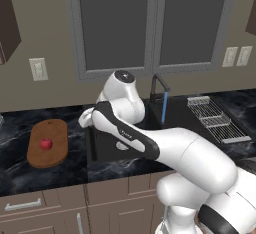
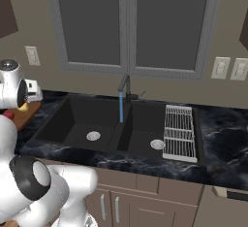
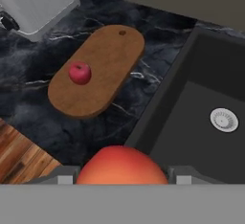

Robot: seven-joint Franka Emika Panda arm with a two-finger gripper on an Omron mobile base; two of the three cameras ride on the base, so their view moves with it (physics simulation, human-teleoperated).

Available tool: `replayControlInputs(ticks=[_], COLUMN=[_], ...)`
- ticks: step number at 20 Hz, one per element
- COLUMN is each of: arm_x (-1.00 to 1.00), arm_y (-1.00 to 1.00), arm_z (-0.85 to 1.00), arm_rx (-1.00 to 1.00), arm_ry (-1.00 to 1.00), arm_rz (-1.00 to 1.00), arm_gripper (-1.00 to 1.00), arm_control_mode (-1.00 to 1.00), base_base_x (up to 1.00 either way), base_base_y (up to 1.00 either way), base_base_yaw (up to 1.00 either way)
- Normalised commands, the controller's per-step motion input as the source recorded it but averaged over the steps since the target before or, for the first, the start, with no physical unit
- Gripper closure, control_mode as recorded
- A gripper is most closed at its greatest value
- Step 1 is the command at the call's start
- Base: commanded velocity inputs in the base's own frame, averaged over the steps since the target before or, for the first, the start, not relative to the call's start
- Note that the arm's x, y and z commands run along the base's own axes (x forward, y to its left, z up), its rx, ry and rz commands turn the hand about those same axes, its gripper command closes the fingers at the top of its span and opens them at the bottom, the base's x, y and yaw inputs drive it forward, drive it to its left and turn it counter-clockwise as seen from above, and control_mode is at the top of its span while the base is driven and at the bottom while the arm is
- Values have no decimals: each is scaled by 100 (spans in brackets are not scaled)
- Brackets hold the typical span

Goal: Pick the mango, apple from the sink and place them on the cutting board to airdry. Then turn off the sink faucet.

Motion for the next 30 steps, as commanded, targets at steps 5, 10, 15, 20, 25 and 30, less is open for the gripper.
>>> replayControlInputs(ticks=[5,10,15,20,25,30], arm_x=[-2,9,11,12,18,27], arm_y=[33,21,20,19,14,13], arm_z=[0,0,0,0,-5,-13], arm_rx=[0,0,0,0,0,0], arm_ry=[-10,-9,-12,-3,0,0], arm_rz=[6,5,7,4,1,0], arm_gripper=[100,100,100,100,100,100], arm_control_mode=[-100,-100,-100,-100,-100,-100], base_base_x=[0,0,0,0,0,0], base_base_y=[0,0,0,0,0,0], base_base_yaw=[0,0,0,0,0,0])
